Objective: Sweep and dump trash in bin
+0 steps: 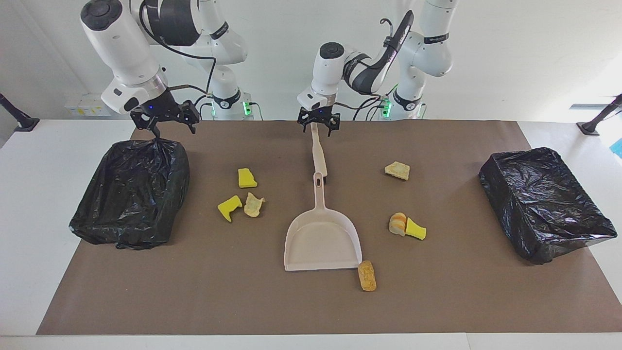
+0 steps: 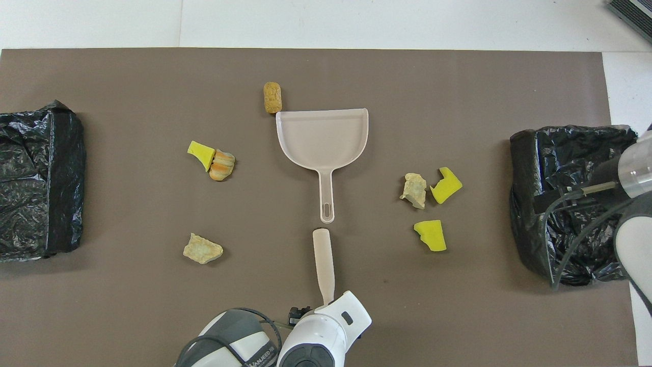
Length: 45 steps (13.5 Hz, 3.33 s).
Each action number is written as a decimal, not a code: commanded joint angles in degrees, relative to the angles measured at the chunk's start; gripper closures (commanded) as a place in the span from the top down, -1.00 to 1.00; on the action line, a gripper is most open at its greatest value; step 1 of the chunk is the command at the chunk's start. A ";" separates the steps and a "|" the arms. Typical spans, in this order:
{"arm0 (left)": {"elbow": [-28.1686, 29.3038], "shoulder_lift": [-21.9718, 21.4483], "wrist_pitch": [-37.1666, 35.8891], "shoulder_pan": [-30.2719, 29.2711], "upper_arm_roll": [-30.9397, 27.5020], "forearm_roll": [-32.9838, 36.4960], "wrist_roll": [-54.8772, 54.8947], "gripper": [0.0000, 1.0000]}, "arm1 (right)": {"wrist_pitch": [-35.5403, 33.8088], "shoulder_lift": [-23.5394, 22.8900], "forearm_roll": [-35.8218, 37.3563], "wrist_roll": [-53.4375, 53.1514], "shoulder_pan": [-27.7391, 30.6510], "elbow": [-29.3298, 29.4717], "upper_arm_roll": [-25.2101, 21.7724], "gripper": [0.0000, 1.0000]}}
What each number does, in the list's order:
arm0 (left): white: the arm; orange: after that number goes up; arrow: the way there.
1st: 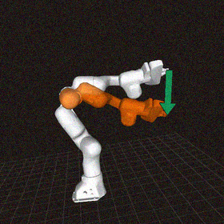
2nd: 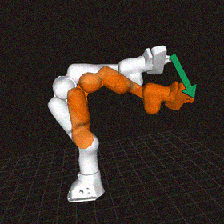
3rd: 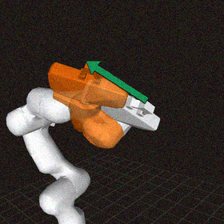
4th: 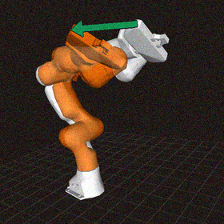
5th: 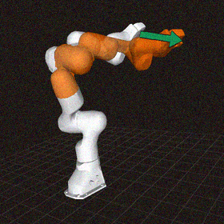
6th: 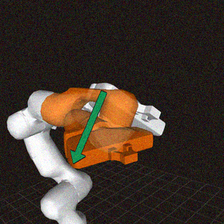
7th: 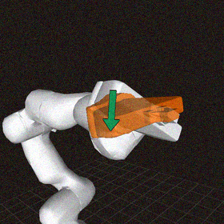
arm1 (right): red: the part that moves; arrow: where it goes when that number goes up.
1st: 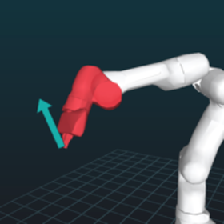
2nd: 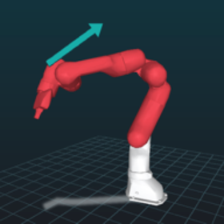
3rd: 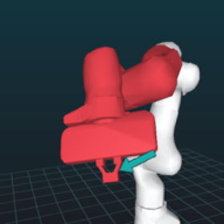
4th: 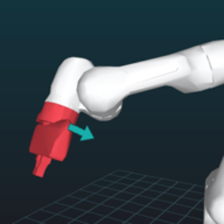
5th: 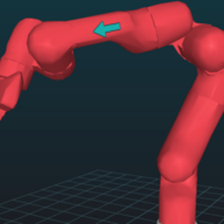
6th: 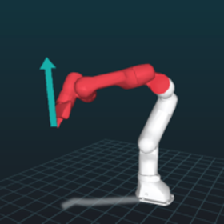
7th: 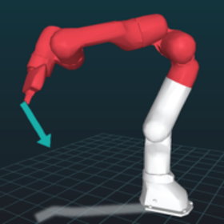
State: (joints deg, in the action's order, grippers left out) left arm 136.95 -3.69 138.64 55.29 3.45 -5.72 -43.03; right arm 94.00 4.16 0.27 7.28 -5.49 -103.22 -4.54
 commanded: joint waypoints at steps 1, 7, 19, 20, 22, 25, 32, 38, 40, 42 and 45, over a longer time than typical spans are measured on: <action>1.39 -0.52 1.02 1.66 -1.08 -0.34 -1.79 0.34 | 2.94 -4.06 -2.11 0.54 -1.10 1.44 0.41 1.00; 1.39 -0.61 -0.30 1.57 -0.99 -0.34 -3.55 -0.48 | 4.08 -9.69 -2.30 -2.09 -2.95 4.96 0.93 1.00; 1.31 -0.44 -0.48 0.78 -1.08 -0.34 -2.85 -0.12 | -2.15 -22.87 -3.53 -19.74 -9.53 22.44 2.16 1.00; 1.39 -0.44 -0.48 0.69 -1.08 -0.34 -2.76 -0.11 | -1.89 -23.05 -3.61 -20.54 -10.24 22.54 2.16 1.00; 1.39 -0.44 -0.48 0.69 -1.08 -0.34 -2.50 -0.11 | -1.36 -22.97 -4.84 -21.17 -10.51 22.28 2.43 1.00; 1.39 -0.44 -0.57 0.69 -1.08 -0.34 -2.32 -0.11 | -1.01 -22.97 -5.28 -21.26 -10.60 22.01 2.43 1.00; 1.39 0.96 -0.75 0.87 -1.08 -0.34 -2.41 -0.12 | -0.57 -22.97 -4.67 -21.17 -10.51 21.84 2.43 1.00; 0.43 1.58 -0.66 0.78 -1.08 -0.34 -2.49 -0.13 | 0.48 -22.97 -4.67 -21.08 -10.51 21.75 2.43 1.00; -0.10 1.59 -0.74 0.69 -1.16 -0.34 -2.67 -0.17 | 0.48 -22.97 -4.67 -20.90 -10.51 21.75 2.43 1.00; -0.80 1.59 -1.10 0.69 -1.25 -0.34 -3.28 -0.70 | 0.57 -22.97 -4.67 -20.64 -10.51 21.75 2.43 1.00; -0.98 1.32 -1.71 0.26 -1.60 -0.08 -3.02 -1.00 | 0.57 -22.88 -4.58 -20.64 -10.51 21.66 2.43 1.00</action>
State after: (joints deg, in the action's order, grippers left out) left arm 136.69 -2.09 138.20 55.45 2.62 -5.72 -45.86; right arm 94.36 -18.26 -3.89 -13.04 -16.63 -82.45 -2.55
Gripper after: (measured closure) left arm 0.744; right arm 0.000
